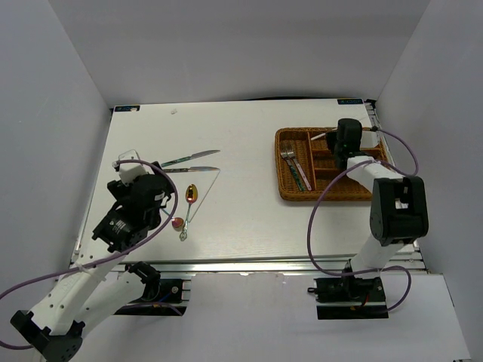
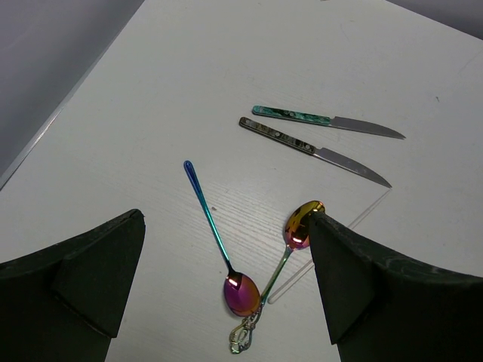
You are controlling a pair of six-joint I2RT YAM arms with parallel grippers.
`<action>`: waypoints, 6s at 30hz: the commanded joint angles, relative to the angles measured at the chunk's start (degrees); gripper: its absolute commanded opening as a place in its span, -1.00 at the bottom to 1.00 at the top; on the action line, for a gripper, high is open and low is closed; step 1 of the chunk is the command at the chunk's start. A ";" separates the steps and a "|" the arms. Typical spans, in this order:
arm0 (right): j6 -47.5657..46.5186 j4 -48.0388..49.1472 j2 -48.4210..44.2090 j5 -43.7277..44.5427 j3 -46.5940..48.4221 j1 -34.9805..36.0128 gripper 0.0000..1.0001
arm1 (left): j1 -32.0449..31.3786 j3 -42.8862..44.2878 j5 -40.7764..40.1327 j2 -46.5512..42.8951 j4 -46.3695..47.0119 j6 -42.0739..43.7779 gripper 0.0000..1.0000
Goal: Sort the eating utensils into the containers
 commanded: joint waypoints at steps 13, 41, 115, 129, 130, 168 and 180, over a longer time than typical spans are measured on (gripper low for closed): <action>5.78 1.60 14.10 -3.99 10.26 -5.43 -0.96 | 0.25 -0.08 -0.17 2.74 0.41 0.47 0.96; -46.75 -27.05 -10.40 -31.41 14.16 4.14 0.28 | 0.16 16.69 35.95 46.93 8.59 11.28 0.78; -33.25 -4.29 -18.95 -40.29 -14.44 17.51 0.65 | -11.97 6.16 45.79 50.38 20.27 -4.54 -1.00; -25.42 1.77 -7.35 -36.86 -10.84 25.77 0.61 | -12.41 5.37 50.80 42.38 23.69 -6.47 -1.00; -25.42 1.95 -6.82 -36.86 -10.57 26.12 0.61 | -12.41 5.46 51.15 42.20 24.22 -6.73 -1.00; -0.28 -21.86 16.46 -7.76 26.93 -9.82 -1.00 | -11.70 10.30 19.95 22.08 -1.09 0.91 0.96; -1.95 -21.42 22.98 -11.46 29.86 -12.55 -0.29 | -11.70 12.23 22.50 26.03 -1.00 2.14 0.96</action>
